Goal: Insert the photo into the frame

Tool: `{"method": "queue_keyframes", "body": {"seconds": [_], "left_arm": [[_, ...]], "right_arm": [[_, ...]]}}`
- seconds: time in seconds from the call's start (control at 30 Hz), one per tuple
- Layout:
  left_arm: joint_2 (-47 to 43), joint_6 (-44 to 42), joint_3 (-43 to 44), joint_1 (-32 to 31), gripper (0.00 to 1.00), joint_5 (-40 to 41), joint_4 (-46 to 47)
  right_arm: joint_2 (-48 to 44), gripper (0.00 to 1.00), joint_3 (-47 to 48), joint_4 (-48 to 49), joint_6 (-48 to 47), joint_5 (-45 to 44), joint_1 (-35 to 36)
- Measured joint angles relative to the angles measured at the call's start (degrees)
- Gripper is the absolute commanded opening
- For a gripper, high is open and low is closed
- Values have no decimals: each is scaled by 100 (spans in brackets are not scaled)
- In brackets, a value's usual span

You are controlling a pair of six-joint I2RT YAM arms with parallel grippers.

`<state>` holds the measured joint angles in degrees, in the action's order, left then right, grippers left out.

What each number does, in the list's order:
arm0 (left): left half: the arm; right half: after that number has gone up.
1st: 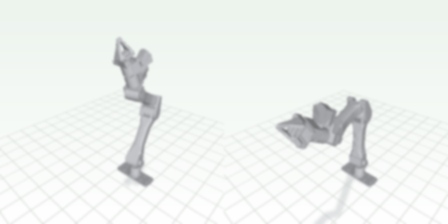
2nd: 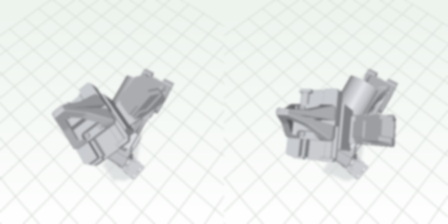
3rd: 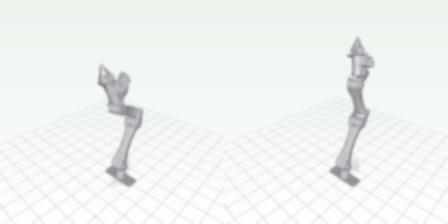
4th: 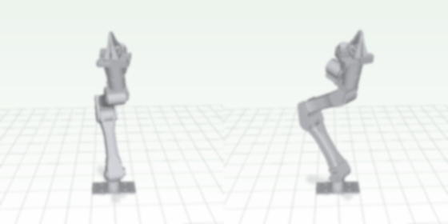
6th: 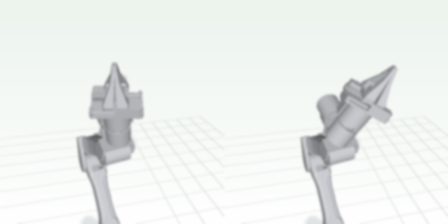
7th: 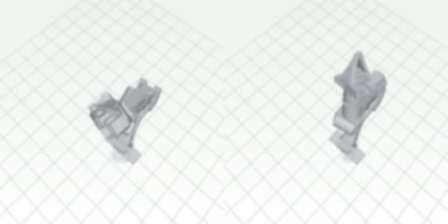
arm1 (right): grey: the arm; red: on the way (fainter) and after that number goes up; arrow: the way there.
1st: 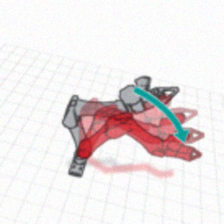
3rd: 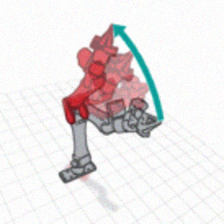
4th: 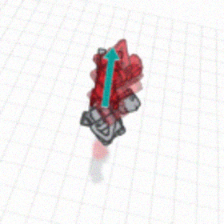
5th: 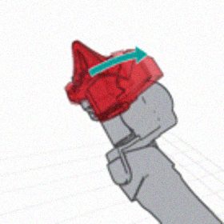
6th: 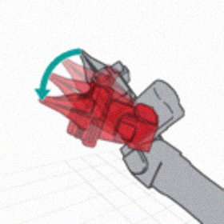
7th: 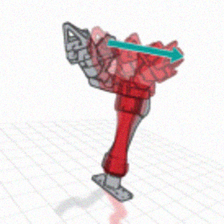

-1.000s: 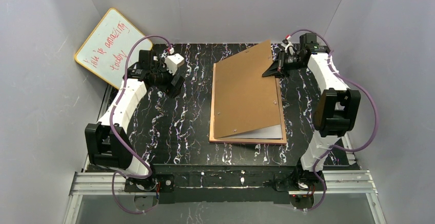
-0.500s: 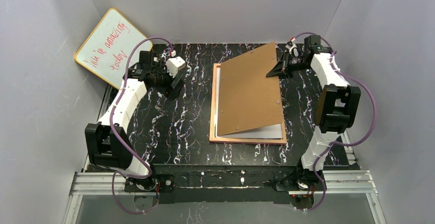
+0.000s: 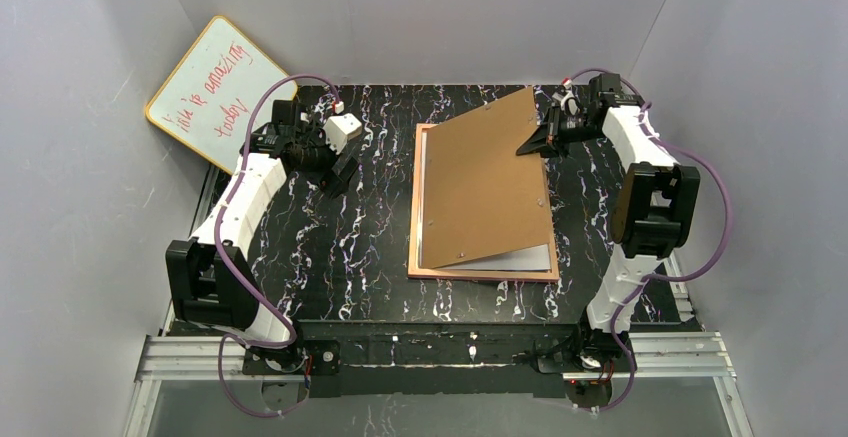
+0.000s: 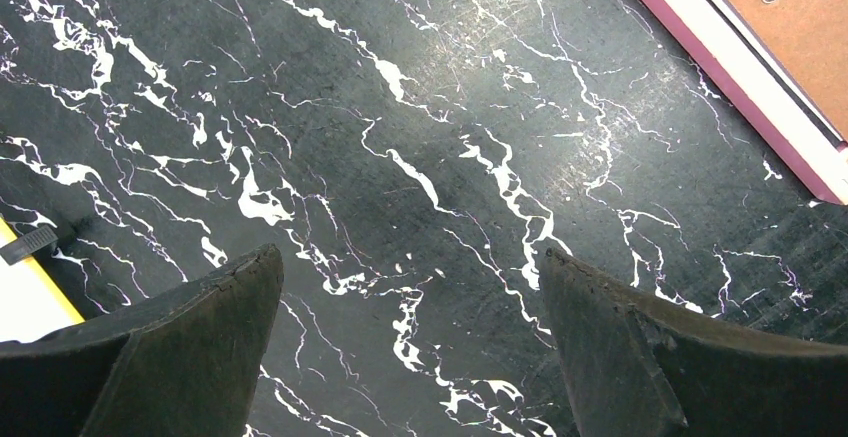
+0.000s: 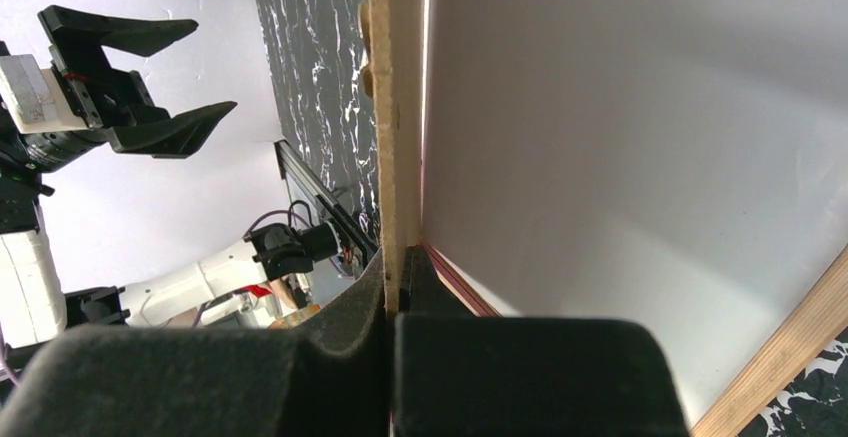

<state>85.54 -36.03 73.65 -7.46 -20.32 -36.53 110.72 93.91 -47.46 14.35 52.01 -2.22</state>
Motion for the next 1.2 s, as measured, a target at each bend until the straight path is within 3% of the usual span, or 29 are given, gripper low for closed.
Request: {"method": "queue_keyframes", "body": {"seconds": [0.87, 1.2], "left_arm": [[0, -173, 0, -2, 98, 109, -129], [81, -190, -9, -7, 98, 334, -122]], "right_arm": [[540, 1, -155, 393, 46, 341, 229], [306, 1, -1469, 2382, 1436, 210, 1080]]}}
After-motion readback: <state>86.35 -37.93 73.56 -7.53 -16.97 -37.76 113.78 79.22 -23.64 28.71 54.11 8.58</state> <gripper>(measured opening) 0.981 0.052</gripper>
